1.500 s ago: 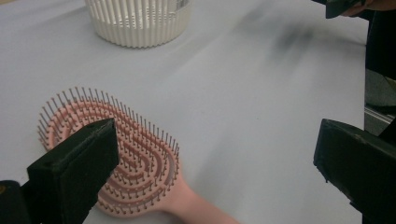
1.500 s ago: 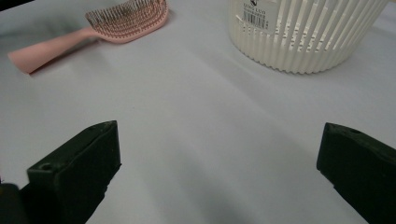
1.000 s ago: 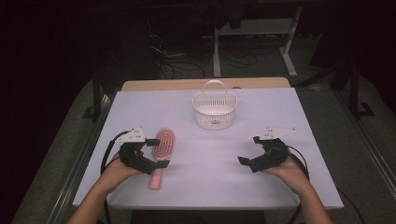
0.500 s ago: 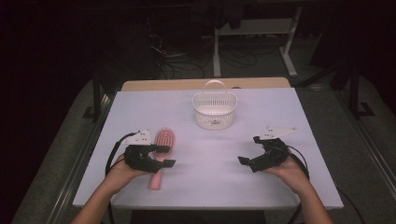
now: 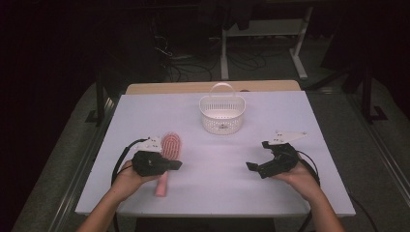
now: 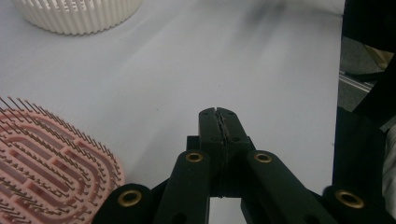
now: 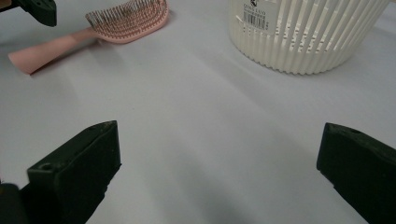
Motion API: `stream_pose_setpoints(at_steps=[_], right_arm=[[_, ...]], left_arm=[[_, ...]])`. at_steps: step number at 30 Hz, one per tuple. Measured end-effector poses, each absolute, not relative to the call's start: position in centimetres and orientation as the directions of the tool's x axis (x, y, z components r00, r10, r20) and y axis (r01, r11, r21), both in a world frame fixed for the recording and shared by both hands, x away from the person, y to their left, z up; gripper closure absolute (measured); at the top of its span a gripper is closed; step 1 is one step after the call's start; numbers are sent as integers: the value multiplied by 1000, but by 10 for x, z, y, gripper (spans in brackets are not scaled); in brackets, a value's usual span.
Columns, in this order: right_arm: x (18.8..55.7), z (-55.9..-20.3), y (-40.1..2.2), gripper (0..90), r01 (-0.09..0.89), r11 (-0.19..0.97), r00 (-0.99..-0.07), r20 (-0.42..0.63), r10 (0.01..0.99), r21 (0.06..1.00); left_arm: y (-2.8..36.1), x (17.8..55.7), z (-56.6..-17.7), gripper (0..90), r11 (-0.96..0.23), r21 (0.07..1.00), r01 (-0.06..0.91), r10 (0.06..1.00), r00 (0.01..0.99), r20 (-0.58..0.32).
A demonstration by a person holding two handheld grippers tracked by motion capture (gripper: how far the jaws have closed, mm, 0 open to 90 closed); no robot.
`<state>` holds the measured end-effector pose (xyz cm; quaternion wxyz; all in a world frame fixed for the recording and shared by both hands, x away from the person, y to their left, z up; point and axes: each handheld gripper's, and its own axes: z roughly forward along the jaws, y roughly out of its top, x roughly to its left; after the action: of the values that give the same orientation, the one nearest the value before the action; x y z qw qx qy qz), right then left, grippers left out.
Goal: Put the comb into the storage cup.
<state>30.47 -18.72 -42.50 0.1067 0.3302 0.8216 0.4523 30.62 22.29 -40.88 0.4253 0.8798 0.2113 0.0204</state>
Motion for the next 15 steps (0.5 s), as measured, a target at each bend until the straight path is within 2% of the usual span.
stream_pose_setpoints(at_steps=[15], right_arm=[[305,-424,-188,0,447,366,-758,129,640,816]], left_arm=[[225,299,-417,900,-601,714,359,387,912,-134]])
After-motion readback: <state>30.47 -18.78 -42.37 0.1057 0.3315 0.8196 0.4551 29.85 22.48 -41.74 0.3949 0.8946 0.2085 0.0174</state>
